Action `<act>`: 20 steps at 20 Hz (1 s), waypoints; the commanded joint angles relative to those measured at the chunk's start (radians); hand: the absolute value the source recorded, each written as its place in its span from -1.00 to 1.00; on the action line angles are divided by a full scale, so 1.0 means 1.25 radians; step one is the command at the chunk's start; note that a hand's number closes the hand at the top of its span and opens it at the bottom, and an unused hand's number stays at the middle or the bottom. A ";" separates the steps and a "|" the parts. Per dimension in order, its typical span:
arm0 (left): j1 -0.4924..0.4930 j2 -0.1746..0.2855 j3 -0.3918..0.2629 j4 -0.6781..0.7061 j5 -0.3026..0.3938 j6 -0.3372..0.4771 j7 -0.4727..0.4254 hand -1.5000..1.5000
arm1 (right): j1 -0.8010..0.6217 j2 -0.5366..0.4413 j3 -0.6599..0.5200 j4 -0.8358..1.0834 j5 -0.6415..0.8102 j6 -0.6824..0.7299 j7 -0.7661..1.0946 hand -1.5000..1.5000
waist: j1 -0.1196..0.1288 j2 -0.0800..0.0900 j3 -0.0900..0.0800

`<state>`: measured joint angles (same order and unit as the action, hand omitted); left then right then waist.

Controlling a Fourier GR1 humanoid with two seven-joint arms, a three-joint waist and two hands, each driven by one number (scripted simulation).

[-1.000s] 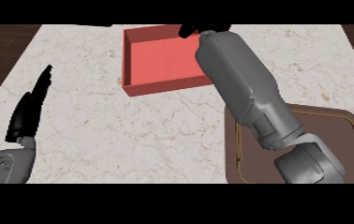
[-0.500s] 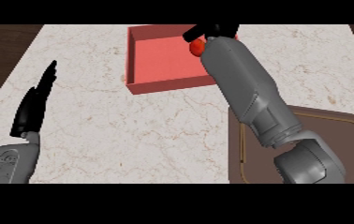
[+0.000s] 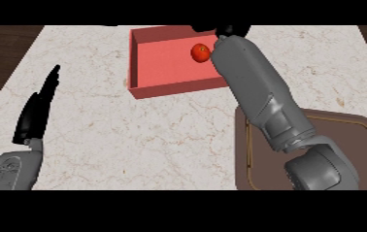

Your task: Pick the tomato from the tray and place it in the cardboard box

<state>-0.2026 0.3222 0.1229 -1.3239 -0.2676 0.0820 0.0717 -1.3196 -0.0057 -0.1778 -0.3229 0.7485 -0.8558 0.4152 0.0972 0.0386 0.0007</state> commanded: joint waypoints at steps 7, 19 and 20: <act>0.035 0.012 0.033 -0.004 0.001 0.016 -0.005 0.00 | 0.079 0.000 -0.100 -0.113 -0.150 -0.057 -0.236 -1.00 | -0.050 -0.022 0.000; 0.109 0.052 0.089 -0.027 0.023 -0.009 0.001 0.00 | 0.419 -0.047 -0.005 -0.484 -0.162 0.090 -0.166 -1.00 | -0.112 -0.048 0.000; 0.103 0.041 0.092 0.023 0.029 -0.011 -0.046 0.00 | 0.437 -0.054 0.025 -0.537 -0.132 0.103 -0.119 -1.00 | -0.108 -0.043 -0.001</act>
<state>-0.0931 0.3640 0.2178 -1.3237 -0.2384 0.0742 0.0509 -0.9124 -0.0513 -0.2045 -0.8147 0.5627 -0.7965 0.2123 -0.0243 -0.0120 -0.0001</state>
